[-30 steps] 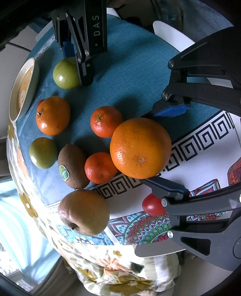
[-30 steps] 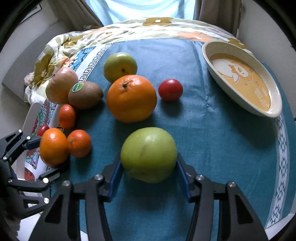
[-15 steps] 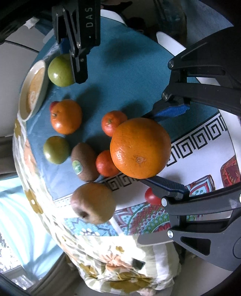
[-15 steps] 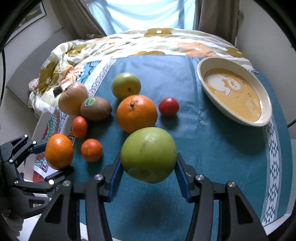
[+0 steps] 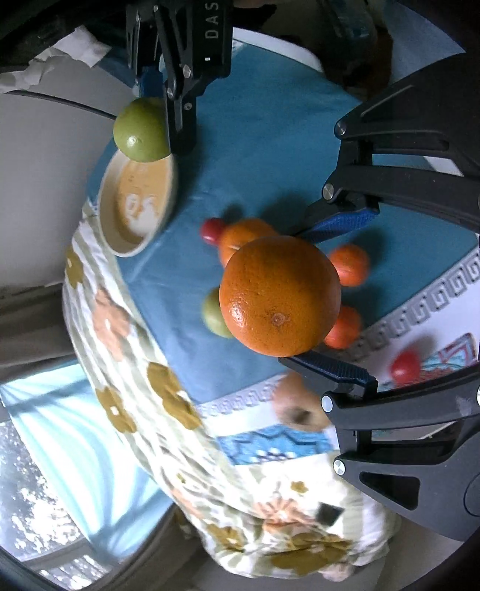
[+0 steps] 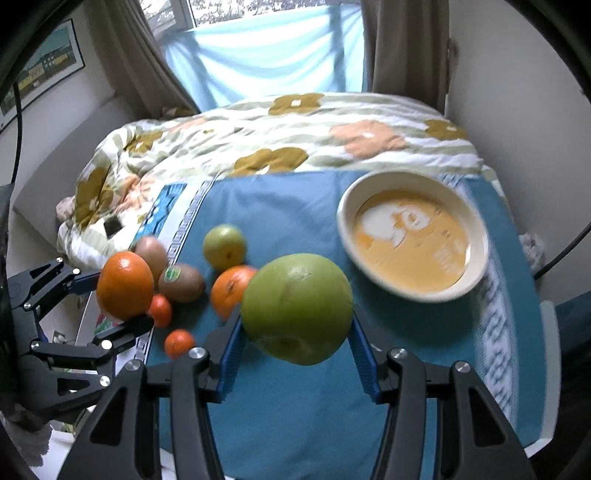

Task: Organize fruits
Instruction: 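Carry the orange in left gripper and green apple in right gripper to the duck bowl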

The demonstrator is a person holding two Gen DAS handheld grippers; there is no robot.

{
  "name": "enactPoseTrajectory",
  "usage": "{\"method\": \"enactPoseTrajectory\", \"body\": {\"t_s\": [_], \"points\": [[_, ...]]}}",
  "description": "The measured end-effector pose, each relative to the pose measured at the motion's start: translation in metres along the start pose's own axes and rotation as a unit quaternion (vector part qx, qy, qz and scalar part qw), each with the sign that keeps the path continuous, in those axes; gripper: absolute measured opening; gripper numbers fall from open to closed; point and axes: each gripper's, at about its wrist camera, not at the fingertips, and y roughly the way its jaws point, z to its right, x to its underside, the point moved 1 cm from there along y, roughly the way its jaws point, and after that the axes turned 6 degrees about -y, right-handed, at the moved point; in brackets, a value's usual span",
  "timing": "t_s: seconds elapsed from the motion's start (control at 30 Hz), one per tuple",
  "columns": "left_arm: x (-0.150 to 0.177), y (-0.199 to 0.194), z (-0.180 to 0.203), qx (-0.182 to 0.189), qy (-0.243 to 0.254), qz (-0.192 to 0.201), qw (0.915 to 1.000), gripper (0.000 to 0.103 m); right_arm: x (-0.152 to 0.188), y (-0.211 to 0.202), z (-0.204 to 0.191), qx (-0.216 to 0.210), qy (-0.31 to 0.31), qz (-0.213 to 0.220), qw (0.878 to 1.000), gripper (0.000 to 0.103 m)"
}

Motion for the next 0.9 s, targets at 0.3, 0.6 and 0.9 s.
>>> {"method": "enactPoseTrajectory", "body": {"t_s": [0.3,0.6,0.9], "points": [[-0.080,0.046,0.039,0.004,-0.005,-0.006,1.0000,0.061,-0.045,0.007,0.076,0.003,0.004,0.013,1.000,0.049],[-0.147,0.115,0.071,-0.003,-0.017,-0.027,0.9995,0.061,-0.076,0.046,0.152,0.000,0.002,-0.005,1.000,0.049],[-0.182,0.187,0.089,-0.013,-0.013,-0.068,0.9975,0.061,-0.088,0.093,0.199,-0.020,0.000,-0.038,0.999,0.049]]}}
